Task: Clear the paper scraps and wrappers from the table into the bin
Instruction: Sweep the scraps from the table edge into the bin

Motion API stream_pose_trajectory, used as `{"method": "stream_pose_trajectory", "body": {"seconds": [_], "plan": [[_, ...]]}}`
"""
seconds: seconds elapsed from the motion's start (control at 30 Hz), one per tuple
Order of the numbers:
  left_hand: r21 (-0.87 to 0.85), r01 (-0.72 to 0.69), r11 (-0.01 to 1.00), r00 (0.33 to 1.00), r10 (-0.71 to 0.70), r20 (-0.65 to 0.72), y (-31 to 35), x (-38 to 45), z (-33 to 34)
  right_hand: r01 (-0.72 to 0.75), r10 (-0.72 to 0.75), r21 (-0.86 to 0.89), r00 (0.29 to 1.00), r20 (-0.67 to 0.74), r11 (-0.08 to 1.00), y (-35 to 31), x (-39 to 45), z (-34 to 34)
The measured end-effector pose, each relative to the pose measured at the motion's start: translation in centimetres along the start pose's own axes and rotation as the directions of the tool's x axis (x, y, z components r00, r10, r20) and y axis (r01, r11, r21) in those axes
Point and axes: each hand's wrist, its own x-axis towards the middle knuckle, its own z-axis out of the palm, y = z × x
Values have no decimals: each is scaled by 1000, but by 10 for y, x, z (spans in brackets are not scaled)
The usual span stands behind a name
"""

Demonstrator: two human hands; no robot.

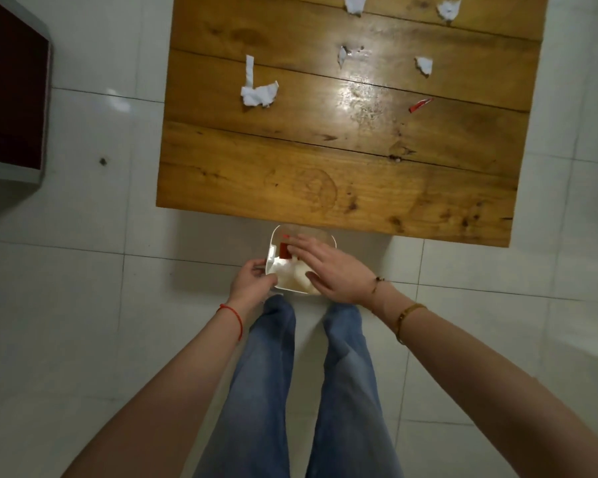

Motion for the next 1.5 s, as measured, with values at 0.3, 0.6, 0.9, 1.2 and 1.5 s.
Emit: {"method": "stream_pose_trajectory", "body": {"seconds": [0.3,0.6,0.9,1.2,1.5], "plan": [[40,16,999,1000,-17,22,3,6,-40,-203,205,32,947,-247,979,-2,67,-42],[-1,23,1000,1000,-23,20,10,17,-56,-325,306,-34,918,-254,945,35,186,-135],[-43,36,998,999,-35,15,20,29,-61,-246,219,-161,961,-169,956,50,213,-130],[-26,49,998,999,-48,24,27,25,-60,-76,70,-184,997,-42,980,10,117,-48],[-11,35,999,999,-35,6,20,17,-45,-44,41,-55,998,-45,998,-22,50,-3]]}}
